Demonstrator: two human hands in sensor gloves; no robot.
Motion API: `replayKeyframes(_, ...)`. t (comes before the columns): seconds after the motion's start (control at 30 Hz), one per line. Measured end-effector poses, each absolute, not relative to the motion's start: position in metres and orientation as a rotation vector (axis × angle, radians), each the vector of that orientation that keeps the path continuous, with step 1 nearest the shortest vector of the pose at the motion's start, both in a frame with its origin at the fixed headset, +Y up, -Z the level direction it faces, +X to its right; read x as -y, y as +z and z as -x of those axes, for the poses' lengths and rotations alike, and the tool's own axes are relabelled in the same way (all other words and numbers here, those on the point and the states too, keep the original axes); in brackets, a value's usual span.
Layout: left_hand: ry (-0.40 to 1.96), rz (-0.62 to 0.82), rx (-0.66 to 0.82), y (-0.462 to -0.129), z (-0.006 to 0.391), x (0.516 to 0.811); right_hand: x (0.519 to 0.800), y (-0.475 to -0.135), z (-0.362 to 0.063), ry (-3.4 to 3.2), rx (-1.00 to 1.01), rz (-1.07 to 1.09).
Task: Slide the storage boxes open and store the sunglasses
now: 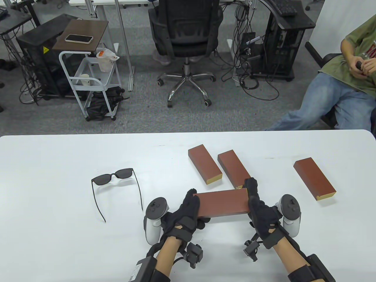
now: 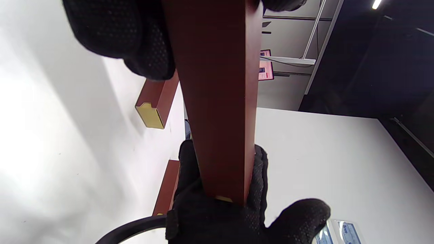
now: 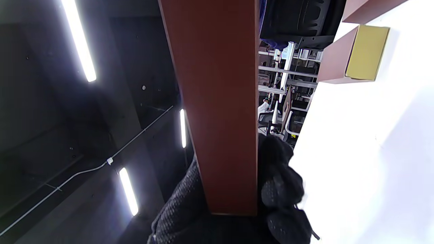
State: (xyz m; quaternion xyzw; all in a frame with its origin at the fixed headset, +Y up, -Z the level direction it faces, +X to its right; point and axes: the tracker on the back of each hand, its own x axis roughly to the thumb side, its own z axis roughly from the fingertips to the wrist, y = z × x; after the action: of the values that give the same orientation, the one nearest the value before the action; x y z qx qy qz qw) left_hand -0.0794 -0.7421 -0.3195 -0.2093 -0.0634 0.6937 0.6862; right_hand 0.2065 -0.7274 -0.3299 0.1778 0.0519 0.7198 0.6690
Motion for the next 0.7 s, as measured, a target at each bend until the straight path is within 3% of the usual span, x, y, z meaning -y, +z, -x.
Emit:
replayKeyframes(0.13,1.585,0.453,0.136,-0.322,0.087,0.743,0.722,-0.33,-0.209,1.649,-0.068,-0.4)
replayKeyframes(0.27,1.507,0.331,0.087,-0.325,0.101,0.739,0.705,-0.326,-0.207,1.852,0.129,-0.501)
replayKeyframes(0.47,1.471,0.228,-0.003,-0.325,0.119,0.739,0.699,-0.317,-0.166,2.395,0.172,-0.825)
replayKeyframes(0.6,1.399,0.156,-0.068,-0.325,0.13,0.739,0.7,-0.316,-0.14,2.59,0.207,-0.836)
replayKeyframes(0.7,1.209,0.047,-0.087,-0.325,0.137,0.73,0.705,-0.32,-0.126,2.609,0.18,-0.829)
